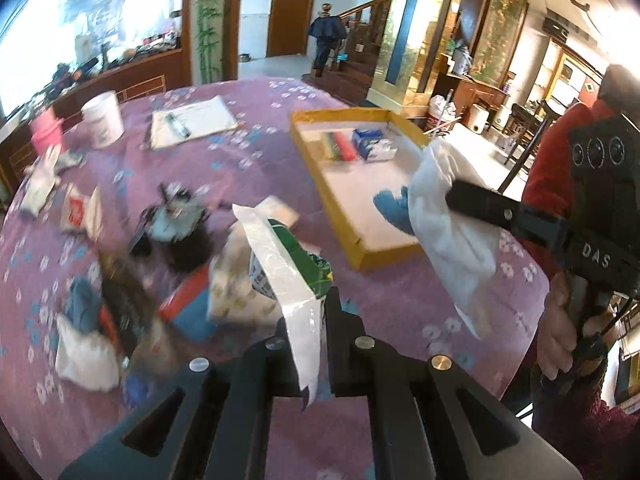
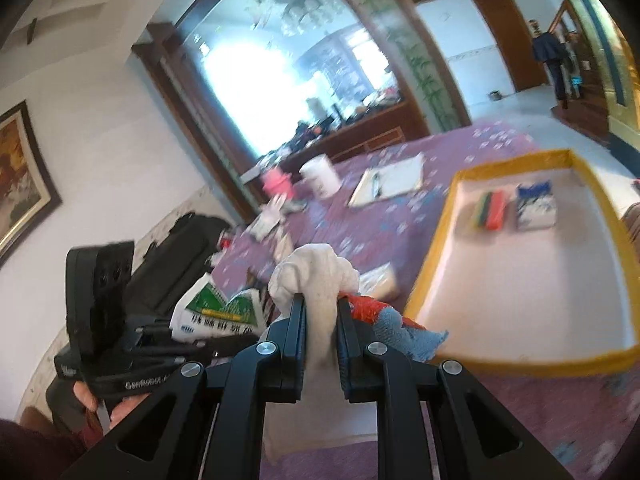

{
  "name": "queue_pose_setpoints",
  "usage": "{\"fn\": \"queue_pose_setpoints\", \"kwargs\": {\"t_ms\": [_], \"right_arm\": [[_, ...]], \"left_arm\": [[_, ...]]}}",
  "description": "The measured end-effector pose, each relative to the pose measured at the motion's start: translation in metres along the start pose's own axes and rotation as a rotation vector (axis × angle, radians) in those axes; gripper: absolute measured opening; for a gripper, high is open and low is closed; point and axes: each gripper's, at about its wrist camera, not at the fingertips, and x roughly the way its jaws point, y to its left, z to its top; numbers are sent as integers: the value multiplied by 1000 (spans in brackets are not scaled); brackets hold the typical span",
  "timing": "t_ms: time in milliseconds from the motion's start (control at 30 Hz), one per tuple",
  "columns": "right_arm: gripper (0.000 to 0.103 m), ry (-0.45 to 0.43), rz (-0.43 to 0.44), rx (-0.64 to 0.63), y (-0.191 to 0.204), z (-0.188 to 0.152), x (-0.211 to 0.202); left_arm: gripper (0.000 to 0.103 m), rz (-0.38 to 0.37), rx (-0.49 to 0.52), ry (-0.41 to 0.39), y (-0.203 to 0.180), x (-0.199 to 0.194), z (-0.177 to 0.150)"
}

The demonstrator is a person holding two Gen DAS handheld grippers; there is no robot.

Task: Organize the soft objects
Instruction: 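Release rice bag into tray with left gripper while right gripper carries the cloth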

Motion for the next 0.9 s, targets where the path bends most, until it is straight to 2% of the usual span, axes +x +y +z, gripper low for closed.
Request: {"fn": "queue_pose_setpoints", "kwargs": {"t_ms": [167,300,433,600,733,900], "right_arm": [[15,-43,-79,39,-27,20,-6],[16,-68,-238,60,-58,38,2],[16,-67,-332,140,-103,47,17],[16,-46,-362,241,-147,42,27],[16,-46,-459,195,-152,41,21],[16,-34,-441,223,-161,41,23]], "left_arm": [[5,-54,15,25,-18,23,29],[5,-110,14,65,-36,57,54],[5,-122,5,98,-51,102,76],[5,-130,-2,159,-65,153,89],[5,-139,-4,185,-70,175,92],[5,-141,-6,214,-73,192,94]]}}
